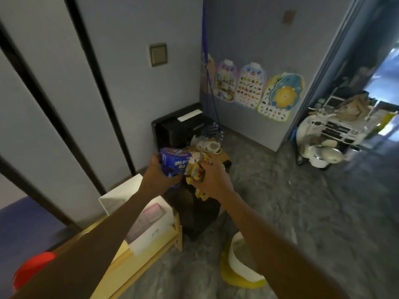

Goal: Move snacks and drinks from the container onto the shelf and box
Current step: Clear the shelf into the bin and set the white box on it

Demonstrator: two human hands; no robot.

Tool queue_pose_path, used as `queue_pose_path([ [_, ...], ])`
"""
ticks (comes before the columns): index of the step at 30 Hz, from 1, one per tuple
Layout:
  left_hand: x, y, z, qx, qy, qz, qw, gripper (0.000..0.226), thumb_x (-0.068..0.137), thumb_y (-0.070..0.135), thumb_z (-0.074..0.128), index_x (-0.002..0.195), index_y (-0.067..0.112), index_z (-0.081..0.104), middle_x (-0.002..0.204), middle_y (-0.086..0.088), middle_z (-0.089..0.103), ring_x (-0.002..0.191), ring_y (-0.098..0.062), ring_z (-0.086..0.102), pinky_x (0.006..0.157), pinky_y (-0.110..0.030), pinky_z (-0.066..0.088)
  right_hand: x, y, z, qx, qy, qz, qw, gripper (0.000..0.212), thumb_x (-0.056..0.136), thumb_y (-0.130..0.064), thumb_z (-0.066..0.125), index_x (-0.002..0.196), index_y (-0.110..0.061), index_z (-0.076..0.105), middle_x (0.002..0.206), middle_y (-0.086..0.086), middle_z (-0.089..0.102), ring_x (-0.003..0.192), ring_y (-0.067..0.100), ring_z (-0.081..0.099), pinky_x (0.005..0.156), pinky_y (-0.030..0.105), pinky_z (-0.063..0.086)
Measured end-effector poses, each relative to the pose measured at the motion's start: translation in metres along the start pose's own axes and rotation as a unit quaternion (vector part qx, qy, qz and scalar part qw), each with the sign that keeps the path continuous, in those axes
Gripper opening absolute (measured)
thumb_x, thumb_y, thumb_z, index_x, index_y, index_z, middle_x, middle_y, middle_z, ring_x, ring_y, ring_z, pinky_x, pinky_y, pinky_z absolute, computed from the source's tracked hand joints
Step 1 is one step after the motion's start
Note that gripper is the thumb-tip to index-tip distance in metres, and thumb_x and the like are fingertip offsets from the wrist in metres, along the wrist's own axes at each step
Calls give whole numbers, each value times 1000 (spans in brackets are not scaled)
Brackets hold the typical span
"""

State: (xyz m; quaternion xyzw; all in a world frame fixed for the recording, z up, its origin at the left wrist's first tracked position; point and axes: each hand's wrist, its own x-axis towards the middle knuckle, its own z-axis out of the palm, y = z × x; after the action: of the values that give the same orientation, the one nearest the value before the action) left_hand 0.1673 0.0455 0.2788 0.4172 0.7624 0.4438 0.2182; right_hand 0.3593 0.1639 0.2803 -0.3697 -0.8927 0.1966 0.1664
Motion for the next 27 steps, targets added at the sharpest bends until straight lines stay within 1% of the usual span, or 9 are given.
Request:
queue_pose_path([
  [1,-1,9,19,2,-15,7,1000,98,72,23,97,149,13,37,139,-1,61,114,-13,67,99,-35,59,-9,18,-7,7,4,17,1000,76,82,-62,80,145,-29,53,160,2,35,132,28,55,100,53,57],
  [2,-1,16,39,4,-30,13,999,98,73,22,96,149,12,36,137,2,60,116,-12,66,103,-33,57,-17,40,-12,13,9,30,999,74,81,-64,79,142,-30,55,155,1,38,125,28,60,96,53,59],
  [4,-2,31,81,14,-61,29,998,95,75,22,95,148,12,35,132,10,58,112,-5,62,99,-18,51,-37,82,-24,12,16,52,998,73,78,-64,79,139,-30,56,155,1,35,117,28,64,91,50,61],
  [5,-5,40,102,20,-73,32,997,96,74,26,95,147,14,35,133,10,58,114,-5,61,99,-17,50,-47,100,-33,8,16,64,998,74,78,-63,80,139,-29,57,157,1,32,116,27,63,90,48,61],
  [10,-13,66,207,30,-126,42,991,100,69,35,95,147,19,35,134,8,58,119,-11,62,103,-39,53,-95,198,-57,11,24,138,990,69,77,-63,81,132,-26,62,157,3,32,112,25,63,86,42,61],
  [12,-17,68,249,30,-149,43,987,102,64,43,92,147,22,36,134,10,59,121,-12,62,104,-42,53,-112,235,-57,19,32,171,985,69,74,-69,78,128,-29,63,152,1,39,112,24,63,83,38,59],
  [15,-19,61,298,24,-191,19,981,105,61,46,93,149,23,40,138,5,63,122,-14,63,106,-42,52,-133,270,-49,15,29,224,974,70,76,-57,86,135,-25,63,157,7,36,117,30,58,85,32,49],
  [23,-3,-54,436,76,-282,-57,955,93,49,60,90,127,34,47,122,10,69,111,-15,70,97,-41,58,-177,380,86,72,4,358,931,67,75,-50,86,134,-30,62,165,5,29,125,34,62,89,38,54],
  [27,-8,-146,492,124,-315,-90,937,100,50,62,92,136,34,47,127,11,68,115,-15,67,100,-44,57,-195,424,175,77,-41,403,911,55,74,-49,85,121,-27,69,153,1,44,123,29,61,82,34,51],
])
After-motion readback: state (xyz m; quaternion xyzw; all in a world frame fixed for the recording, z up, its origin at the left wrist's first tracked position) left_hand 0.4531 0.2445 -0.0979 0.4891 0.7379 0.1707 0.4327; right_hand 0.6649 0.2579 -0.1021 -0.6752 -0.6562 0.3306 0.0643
